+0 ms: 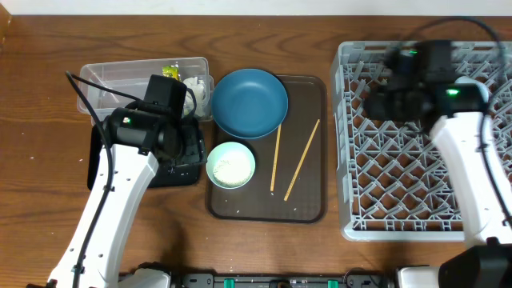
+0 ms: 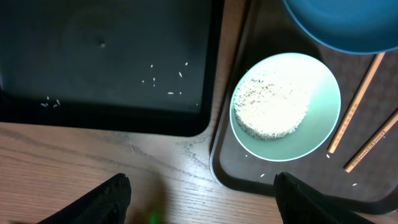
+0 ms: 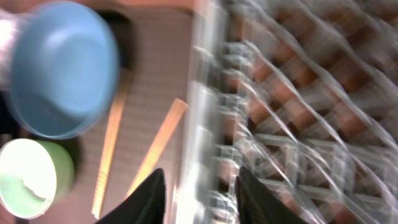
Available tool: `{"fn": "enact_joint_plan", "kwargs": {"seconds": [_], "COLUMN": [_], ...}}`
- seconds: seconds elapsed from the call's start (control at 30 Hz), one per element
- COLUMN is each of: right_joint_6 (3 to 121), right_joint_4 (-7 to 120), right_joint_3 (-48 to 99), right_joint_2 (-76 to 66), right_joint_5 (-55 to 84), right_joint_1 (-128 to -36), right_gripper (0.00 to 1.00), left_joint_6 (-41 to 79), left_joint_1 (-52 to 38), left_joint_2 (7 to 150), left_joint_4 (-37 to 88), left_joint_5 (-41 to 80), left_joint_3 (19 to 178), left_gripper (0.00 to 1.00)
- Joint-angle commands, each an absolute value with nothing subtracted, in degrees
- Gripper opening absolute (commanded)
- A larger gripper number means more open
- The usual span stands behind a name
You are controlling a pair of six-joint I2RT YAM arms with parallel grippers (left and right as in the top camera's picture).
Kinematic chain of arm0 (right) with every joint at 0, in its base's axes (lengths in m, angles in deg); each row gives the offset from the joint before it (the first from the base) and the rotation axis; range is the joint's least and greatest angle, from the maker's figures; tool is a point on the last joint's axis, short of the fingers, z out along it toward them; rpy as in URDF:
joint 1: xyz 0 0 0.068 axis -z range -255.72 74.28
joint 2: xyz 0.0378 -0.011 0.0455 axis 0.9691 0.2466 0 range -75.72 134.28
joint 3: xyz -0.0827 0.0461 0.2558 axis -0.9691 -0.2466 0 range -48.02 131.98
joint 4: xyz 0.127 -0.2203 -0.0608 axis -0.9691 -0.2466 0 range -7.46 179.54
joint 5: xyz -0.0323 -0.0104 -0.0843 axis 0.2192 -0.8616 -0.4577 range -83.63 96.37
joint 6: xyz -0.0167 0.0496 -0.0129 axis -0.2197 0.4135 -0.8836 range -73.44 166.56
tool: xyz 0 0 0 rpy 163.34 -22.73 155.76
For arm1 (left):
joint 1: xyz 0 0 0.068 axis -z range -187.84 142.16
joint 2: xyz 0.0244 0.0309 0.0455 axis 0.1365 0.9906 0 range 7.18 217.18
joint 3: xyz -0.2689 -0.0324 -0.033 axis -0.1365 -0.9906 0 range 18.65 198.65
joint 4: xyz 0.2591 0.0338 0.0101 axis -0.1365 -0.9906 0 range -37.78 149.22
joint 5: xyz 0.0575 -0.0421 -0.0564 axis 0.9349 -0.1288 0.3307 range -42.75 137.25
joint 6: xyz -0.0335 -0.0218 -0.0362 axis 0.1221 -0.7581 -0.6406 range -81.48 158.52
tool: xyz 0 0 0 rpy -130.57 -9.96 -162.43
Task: Sort waste into correct bins and load items into the dishwasher rack
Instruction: 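Reach the right gripper to the blue plate and grasp its rim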
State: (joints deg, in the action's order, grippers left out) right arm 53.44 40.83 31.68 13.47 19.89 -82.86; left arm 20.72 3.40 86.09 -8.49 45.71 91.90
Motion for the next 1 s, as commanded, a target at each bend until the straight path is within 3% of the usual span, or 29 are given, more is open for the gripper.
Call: {"fn": "enact_joint_plan", "kwargs": {"seconds": [0.0,0.13,0.53,0.97], "right_joint_6": [55.7,58.2,64.8,70.6], "right_joint_4": [44.8,51.1,59.3,63.0], "right_joint_3": [31.8,31.8,31.8,31.8], "right_joint_2": [14.4,17.9,31.9,39.5], "right_joint_5": [18.4,13.2,4.6,2.9], "right_joint_1": [-89.1,-96.1,-106.1,-106.3], "right_gripper": [0.41,0.51,0.54,0.47], "left_joint_6": [20.6,20.6,20.6,20.6], "left_joint_1": [3.1,3.1,3.1,3.1], "left_joint_2": [85.7,85.7,85.7,85.7], "left_joint_4": [-9.0,-9.1,-9.1,-9.1], "left_joint_5": [45.5,45.5,45.5,45.5], "left_joint_3": [92.0,92.0,92.0,92.0], "left_gripper": [0.77,0.77,0.77,0.77]}}
